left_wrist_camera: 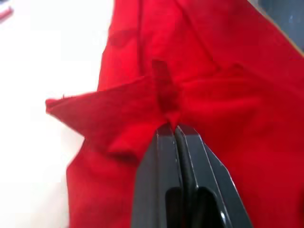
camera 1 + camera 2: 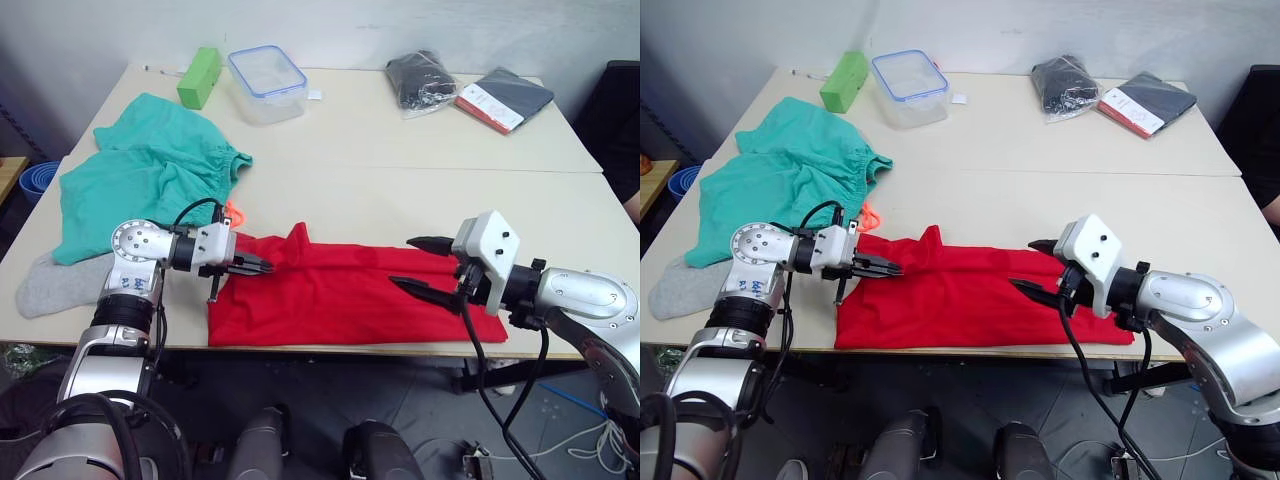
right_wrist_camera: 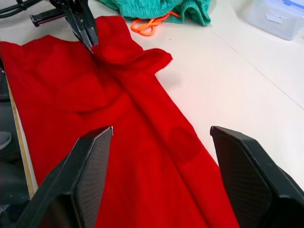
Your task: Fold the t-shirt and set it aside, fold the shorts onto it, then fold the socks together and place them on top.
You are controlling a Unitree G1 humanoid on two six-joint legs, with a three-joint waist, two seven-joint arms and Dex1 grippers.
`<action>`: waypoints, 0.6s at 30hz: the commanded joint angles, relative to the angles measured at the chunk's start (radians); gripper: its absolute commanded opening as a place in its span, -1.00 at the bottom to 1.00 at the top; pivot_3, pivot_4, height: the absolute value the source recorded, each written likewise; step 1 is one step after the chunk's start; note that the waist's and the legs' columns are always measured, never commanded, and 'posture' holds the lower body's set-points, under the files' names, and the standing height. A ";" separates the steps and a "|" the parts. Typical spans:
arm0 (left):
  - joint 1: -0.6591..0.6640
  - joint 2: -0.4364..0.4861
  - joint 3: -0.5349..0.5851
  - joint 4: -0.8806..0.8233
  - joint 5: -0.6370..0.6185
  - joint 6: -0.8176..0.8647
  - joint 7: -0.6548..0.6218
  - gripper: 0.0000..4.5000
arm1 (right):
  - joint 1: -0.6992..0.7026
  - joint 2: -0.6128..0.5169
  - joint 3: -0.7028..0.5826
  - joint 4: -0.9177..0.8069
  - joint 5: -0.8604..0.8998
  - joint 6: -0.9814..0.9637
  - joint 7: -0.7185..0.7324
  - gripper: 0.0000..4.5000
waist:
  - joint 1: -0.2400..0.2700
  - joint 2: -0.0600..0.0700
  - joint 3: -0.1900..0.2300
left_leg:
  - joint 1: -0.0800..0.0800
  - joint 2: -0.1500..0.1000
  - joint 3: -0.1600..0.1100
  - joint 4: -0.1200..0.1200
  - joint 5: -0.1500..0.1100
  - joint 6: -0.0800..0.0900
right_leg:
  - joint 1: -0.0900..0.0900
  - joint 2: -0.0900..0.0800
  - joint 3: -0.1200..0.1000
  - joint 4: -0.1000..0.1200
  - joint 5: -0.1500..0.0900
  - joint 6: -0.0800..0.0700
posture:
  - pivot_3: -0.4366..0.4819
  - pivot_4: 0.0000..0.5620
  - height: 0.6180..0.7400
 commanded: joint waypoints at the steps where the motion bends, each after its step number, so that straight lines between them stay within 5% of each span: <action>1: 0.020 0.029 -0.017 -0.020 -0.008 -0.135 -0.018 -0.98 | -0.008 0.005 -0.003 0.005 -0.017 -0.021 0.012 0.48 | 0.000 0.000 0.000 | 0.000 0.000 0.000 0.000 0.000 0.000 | 0.000 0.000 0.000 0.000 0.000 0.000 | -0.05 -0.47 1.00; 7: 0.069 0.101 -0.080 -0.005 0.019 -0.296 -0.021 -0.90 | -0.012 0.014 0.010 0.029 -0.041 -0.034 0.028 0.48 | -0.017 0.000 0.000 | 0.000 0.000 -0.001 -0.001 0.000 0.000 | 0.000 0.000 -0.001 0.000 0.000 0.000 | -0.05 -0.47 1.00; 14: 0.068 0.144 -0.096 0.002 0.012 -0.206 0.006 -0.06 | -0.023 0.022 0.028 0.050 -0.060 -0.048 0.045 0.48 | -0.022 0.000 0.000 | 0.000 0.000 -0.001 -0.001 0.000 0.000 | 0.000 0.000 -0.002 0.000 0.000 0.000 | -0.05 -0.47 1.00; 18: 0.052 0.177 -0.074 -0.030 -0.014 -0.006 0.023 0.49 | -0.031 0.024 0.028 0.072 -0.072 -0.052 0.050 0.48 | -0.026 0.000 0.000 | 0.000 0.000 -0.002 -0.001 0.000 0.000 | 0.000 0.000 -0.002 0.000 0.000 0.000 | -0.05 -0.47 1.00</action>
